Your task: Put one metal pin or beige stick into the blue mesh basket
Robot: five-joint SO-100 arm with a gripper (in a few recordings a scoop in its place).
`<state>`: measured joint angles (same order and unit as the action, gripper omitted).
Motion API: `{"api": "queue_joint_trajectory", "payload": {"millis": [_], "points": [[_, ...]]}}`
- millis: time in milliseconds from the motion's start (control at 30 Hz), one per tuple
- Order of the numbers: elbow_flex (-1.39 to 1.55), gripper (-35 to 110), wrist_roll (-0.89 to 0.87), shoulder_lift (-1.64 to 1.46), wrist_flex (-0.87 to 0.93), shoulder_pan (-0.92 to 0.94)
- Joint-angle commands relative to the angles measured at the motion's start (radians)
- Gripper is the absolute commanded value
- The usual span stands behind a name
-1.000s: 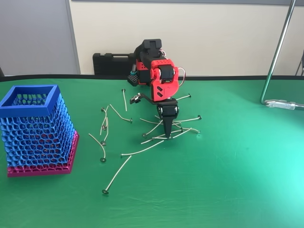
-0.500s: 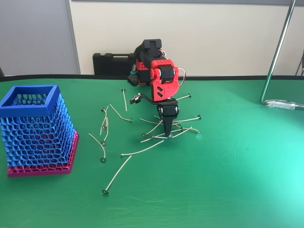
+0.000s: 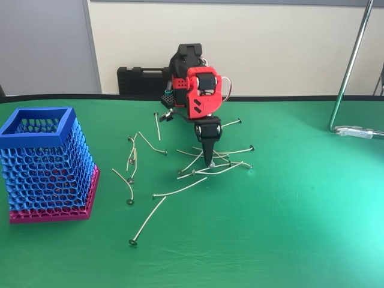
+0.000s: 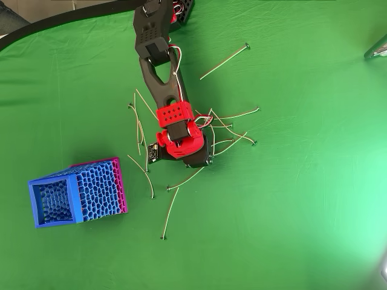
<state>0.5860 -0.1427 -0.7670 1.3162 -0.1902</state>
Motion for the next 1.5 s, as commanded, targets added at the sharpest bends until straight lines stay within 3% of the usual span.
{"api": "queue_joint_trajectory", "payload": {"millis": [0,833,1467], "points": [[0.02,0,0.012,-0.141,0.003,0.031],[0.074,0,0.097,-0.678,-0.006,0.291],[-0.101,0,0.388,-0.641,-0.399,0.54]]}}
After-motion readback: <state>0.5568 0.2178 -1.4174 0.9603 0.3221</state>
